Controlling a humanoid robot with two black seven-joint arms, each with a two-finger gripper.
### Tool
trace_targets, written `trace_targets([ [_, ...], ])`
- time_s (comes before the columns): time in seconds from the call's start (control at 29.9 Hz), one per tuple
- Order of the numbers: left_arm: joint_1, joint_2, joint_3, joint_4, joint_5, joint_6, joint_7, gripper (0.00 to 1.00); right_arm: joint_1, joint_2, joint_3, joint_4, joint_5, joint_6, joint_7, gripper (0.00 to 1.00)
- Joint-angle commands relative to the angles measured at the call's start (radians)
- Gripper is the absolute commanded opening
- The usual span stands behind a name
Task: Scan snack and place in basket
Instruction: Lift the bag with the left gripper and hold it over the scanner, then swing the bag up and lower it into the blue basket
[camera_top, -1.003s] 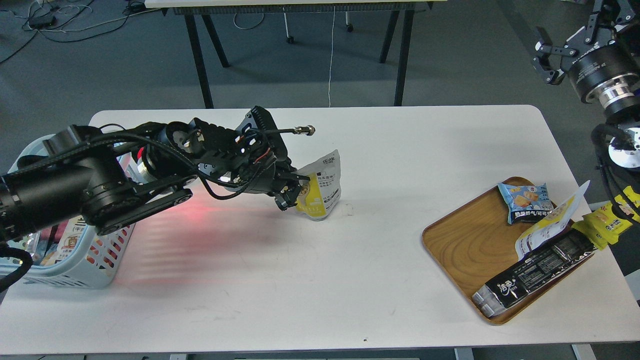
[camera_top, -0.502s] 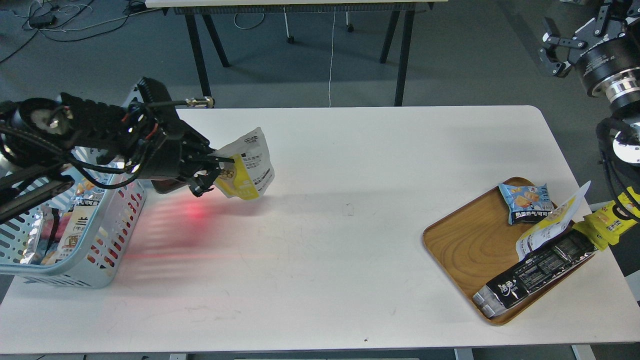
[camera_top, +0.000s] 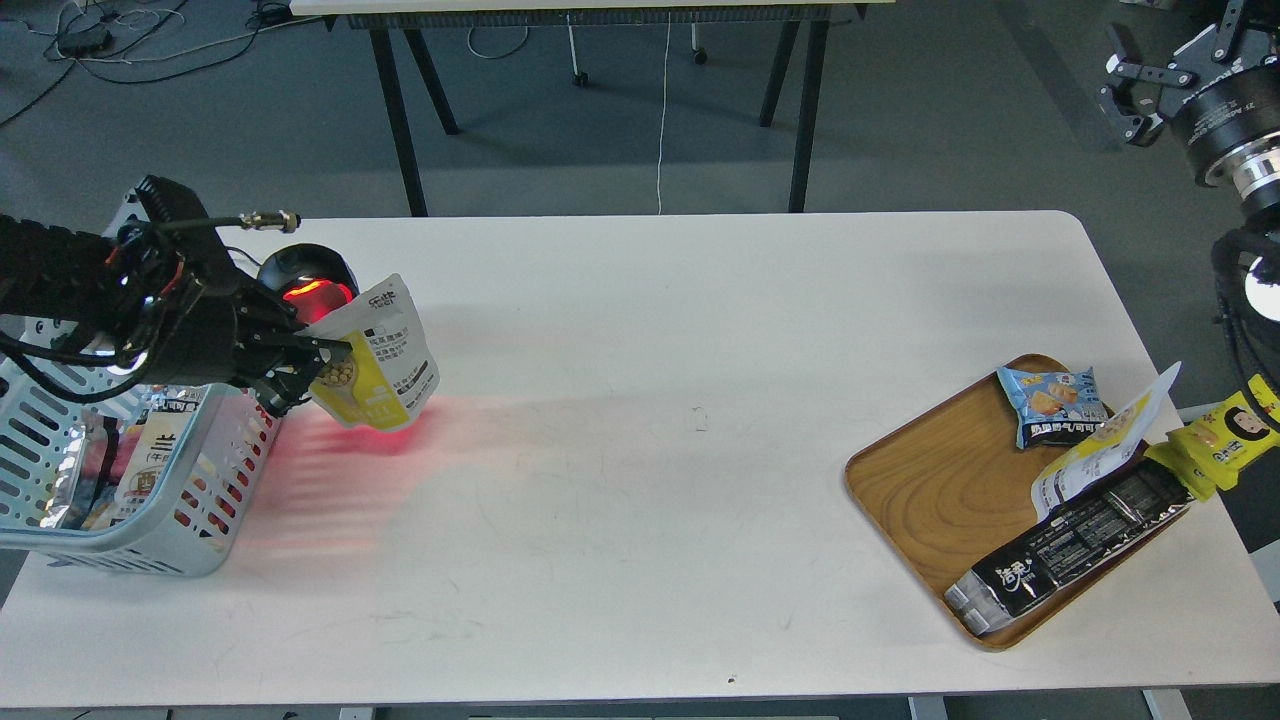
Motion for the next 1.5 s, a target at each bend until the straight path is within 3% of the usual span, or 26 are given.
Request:
trace_targets([
  [0.0, 0.001, 0.011, -0.011, 0.000, 0.000, 0.004, -0.003, 0.00, -0.001, 0.004, 0.004, 0.000, 0.000, 0.000, 0.000, 0.97],
  [0.8, -0.014, 0.033, -0.043, -0.017, 0.000, 0.009, -0.007, 0.00, 0.007, 0.003, 0.024, 0.028, 0.000, -0.002, 0.000, 0.97],
  [1.17, -0.014, 0.228, -0.283, -0.057, -0.069, -0.010, -0.007, 0.01, 0.010, 0.015, 0.024, 0.026, -0.002, -0.002, 0.000, 0.97],
  [1.47, 0.000, 0.379, -0.209, 0.054, -0.105, 0.003, -0.007, 0.02, 0.015, 0.015, 0.024, 0.028, -0.002, 0.000, 0.000, 0.97],
])
